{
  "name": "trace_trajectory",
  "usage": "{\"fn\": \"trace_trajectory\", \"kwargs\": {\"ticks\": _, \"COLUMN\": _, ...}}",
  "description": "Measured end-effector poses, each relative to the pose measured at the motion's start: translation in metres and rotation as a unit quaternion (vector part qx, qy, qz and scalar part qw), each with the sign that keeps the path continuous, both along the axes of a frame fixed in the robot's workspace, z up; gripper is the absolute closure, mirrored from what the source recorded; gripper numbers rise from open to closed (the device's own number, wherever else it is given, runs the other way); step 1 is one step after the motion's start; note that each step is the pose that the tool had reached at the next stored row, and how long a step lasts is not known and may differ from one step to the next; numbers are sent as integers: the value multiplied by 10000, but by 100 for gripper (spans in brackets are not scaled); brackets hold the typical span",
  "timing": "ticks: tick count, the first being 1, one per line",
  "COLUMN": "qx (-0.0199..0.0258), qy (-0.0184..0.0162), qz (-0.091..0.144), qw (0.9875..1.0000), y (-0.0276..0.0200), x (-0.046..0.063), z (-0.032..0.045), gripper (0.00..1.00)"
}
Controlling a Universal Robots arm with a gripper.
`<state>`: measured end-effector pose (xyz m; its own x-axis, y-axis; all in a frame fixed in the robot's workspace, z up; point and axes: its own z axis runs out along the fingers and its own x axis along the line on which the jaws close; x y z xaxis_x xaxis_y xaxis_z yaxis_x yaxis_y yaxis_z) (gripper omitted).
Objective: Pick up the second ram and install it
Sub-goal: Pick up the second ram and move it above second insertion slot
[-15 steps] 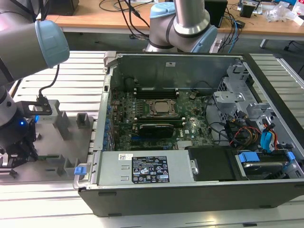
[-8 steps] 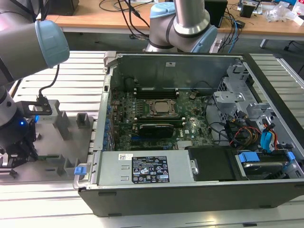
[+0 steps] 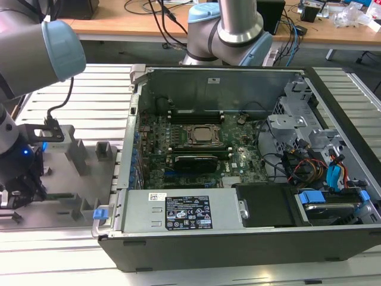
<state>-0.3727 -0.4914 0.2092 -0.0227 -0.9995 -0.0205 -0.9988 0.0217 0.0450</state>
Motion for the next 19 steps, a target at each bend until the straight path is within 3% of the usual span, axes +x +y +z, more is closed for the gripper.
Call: {"fn": "trace_trajectory", "kwargs": {"ticks": 19, "qx": -1, "qy": 1, "qz": 0, "qw": 10000, "y": 1, "x": 0, "z": 268, "gripper": 87}}
